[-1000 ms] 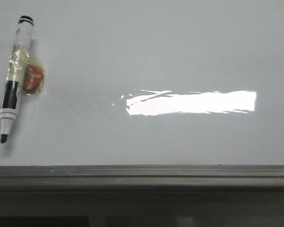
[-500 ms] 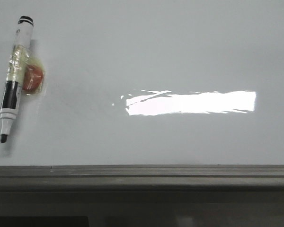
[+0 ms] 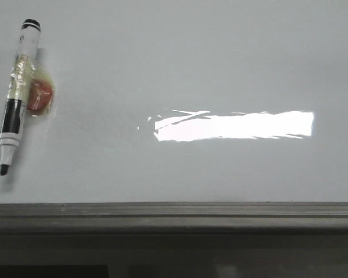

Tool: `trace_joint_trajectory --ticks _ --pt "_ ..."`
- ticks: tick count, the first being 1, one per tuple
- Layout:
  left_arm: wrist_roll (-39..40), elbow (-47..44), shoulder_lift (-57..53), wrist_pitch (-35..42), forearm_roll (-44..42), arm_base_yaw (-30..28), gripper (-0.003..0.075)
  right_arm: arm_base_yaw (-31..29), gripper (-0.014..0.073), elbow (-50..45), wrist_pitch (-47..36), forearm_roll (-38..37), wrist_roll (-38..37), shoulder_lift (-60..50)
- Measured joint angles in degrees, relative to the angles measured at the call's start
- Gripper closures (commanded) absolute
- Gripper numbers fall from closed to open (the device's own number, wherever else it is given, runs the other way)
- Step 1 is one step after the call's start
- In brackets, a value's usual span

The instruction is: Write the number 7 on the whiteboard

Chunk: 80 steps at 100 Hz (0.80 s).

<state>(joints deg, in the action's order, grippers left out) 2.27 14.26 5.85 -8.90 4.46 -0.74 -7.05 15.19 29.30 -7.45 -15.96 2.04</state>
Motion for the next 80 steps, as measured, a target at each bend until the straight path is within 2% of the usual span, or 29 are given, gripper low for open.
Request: trace_joint_trajectory --ticks 12,24,44,80 --pt "-1.1 0.0 1.5 0.0 0.1 2.0 0.0355 0.0 0.0647 0.0 0.1 0.0 0.0 0.0" --pt "-1.4 0.0 4.3 1.4 2.1 6.4 0.0343 0.0 0.0647 0.0 0.5 0.1 -0.1 0.0" --pt "-2.3 0.0 11.0 5.4 1.1 17.1 0.0343 0.0 0.0647 0.0 0.6 0.1 -0.1 0.0" --pt "-2.3 0.2 29.3 13.9 1.2 37.1 0.0344 0.0 0.0647 0.0 0.9 0.1 -0.1 0.0"
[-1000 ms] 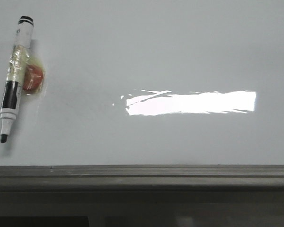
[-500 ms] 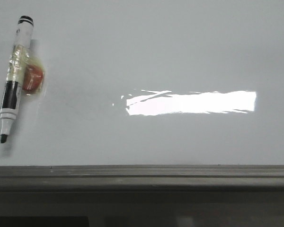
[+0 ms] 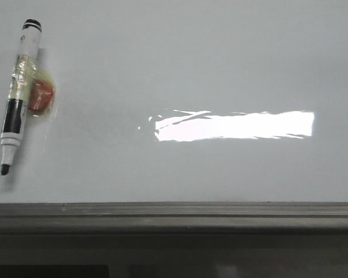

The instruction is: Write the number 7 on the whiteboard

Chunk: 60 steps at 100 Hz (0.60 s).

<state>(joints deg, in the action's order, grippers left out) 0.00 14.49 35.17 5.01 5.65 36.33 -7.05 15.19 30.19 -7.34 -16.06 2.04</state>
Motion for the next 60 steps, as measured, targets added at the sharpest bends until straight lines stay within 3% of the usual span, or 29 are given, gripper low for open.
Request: trace_joint_trajectory --ticks 19,52,60 --pt "0.0 2.9 10.6 1.6 1.5 6.5 0.0344 0.0 0.0647 0.0 0.0 0.0 0.0 0.0" --pt "0.0 4.6 18.6 3.8 10.2 7.2 0.0347 0.0 0.0647 0.0 0.0 0.0 0.0 0.0" --pt "0.0 4.7 19.1 4.1 11.2 7.2 0.0378 0.0 0.0647 0.0 0.0 0.0 0.0 0.0"
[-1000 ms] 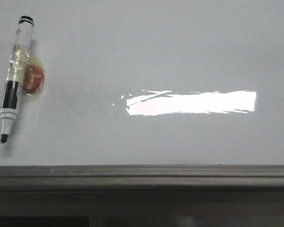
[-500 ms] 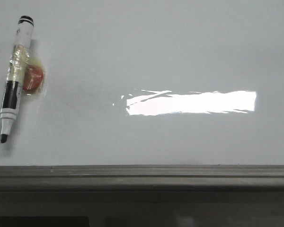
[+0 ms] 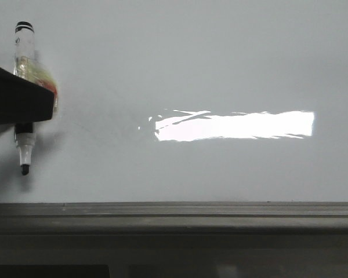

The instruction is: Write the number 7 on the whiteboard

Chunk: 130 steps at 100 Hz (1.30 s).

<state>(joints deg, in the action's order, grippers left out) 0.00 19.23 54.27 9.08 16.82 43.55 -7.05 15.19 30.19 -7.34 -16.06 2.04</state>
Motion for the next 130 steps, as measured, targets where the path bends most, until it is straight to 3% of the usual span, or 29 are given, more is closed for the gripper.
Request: trace_joint_trajectory --ticks 8,19,35,65,72,95,112,130 --pt "0.0 0.1 0.6 -0.3 0.2 -0.4 0.0475 0.0 0.0647 0.0 0.0 0.0 0.0 0.0" --pt "0.0 0.2 1.2 -2.4 0.4 -1.3 0.0738 0.2 0.0647 0.0 0.1 0.1 0.0 0.0" --pt "0.0 0.7 1.3 -4.0 0.4 -1.8 0.0741 6.4 0.0647 0.1 0.7 0.1 0.5 2.0" --pt "0.0 0.7 -1.5 -7.1 -6.0 -1.6 0.0741 29.6 0.0634 6.1 -0.2 6.0 9.7 16.9" --pt "0.0 0.8 -3.6 -7.9 -10.2 -0.2 0.0741 35.3 0.0578 8.7 -1.7 6.4 10.7 21.0" --pt "0.0 1.9 -7.4 -8.1 -27.7 7.4 0.0741 53.0 0.0246 16.4 -9.2 5.9 11.9 33.6" --pt "0.0 1.9 -7.4 -8.1 -34.5 11.9 0.0741 63.0 0.0241 21.4 -10.2 3.9 12.0 42.8" --pt "0.0 1.9 -7.3 -8.1 -36.4 14.3 0.0741 68.0 0.0241 25.8 -11.2 3.3 12.0 51.0"
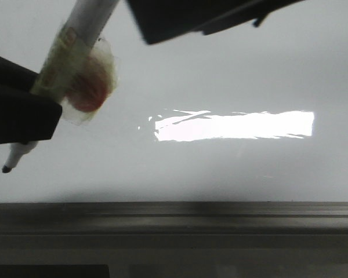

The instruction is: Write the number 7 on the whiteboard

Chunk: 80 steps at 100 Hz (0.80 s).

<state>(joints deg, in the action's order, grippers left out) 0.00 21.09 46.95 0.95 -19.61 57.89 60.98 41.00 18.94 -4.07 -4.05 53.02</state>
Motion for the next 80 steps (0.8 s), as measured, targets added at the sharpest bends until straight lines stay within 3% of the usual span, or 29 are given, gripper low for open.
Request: trace_joint_trajectory --ticks 33,80 --pt "0.0 0.0 0.0 1.7 -0.2 0.4 0.0741 0.6 0.0266 4.1 -2.7 0.5 0.1 7.1" --pt "0.0 0.0 0.0 1.2 -0.5 0.4 0.0741 0.6 0.0664 4.1 -4.4 0.3 0.1 9.3"
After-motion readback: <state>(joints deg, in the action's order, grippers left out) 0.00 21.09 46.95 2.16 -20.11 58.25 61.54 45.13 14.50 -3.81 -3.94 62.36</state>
